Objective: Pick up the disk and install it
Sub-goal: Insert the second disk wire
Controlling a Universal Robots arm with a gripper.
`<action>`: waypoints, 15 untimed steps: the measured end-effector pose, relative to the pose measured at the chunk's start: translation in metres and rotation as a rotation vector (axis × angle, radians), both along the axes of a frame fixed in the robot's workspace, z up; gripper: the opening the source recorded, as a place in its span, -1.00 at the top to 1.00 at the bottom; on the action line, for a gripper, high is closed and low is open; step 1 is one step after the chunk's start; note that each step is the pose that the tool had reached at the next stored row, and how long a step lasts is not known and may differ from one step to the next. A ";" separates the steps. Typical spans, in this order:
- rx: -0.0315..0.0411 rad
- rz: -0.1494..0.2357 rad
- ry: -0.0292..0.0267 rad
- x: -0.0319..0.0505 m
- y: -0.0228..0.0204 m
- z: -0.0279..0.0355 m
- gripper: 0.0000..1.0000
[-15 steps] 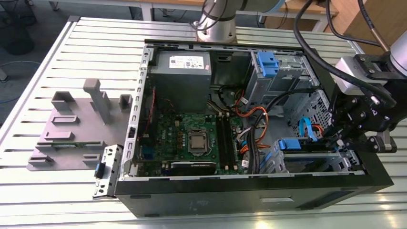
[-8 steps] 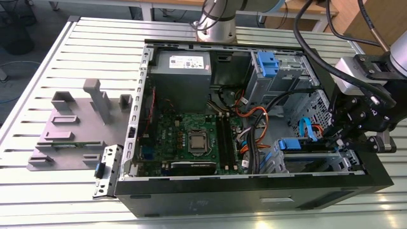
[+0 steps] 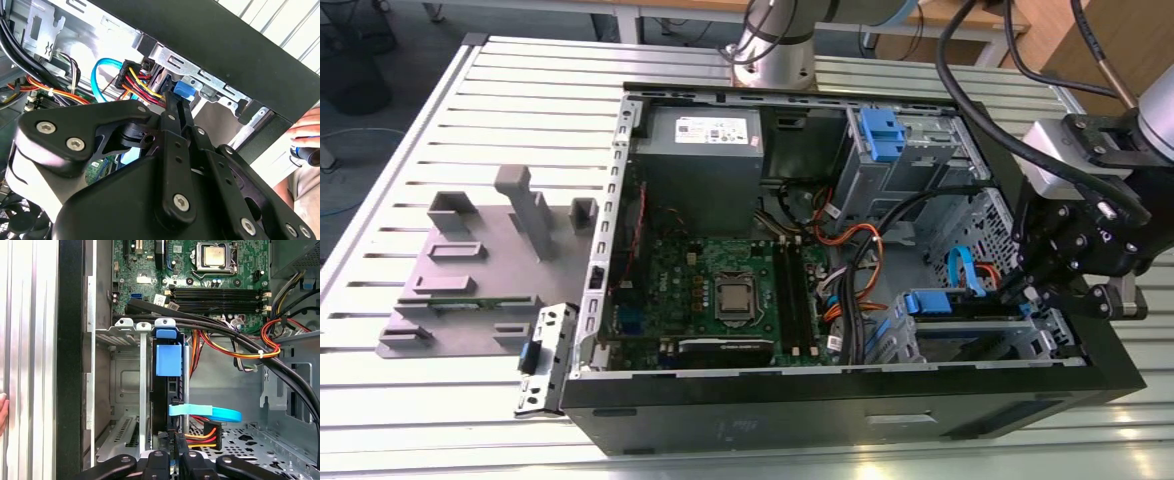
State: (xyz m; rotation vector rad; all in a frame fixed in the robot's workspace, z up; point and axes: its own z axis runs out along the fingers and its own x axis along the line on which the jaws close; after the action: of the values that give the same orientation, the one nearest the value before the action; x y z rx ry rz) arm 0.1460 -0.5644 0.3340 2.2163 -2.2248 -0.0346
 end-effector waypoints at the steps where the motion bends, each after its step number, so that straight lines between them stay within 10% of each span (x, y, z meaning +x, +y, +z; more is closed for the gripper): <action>1: 0.0000 0.000 0.0000 0.0000 0.0000 0.0000 0.67; 15: -0.0001 0.000 0.0000 -0.0001 0.0008 0.0058 0.67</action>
State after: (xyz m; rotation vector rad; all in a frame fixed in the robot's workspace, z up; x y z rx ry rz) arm 0.1459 -0.5636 0.3398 2.2163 -2.2247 -0.0345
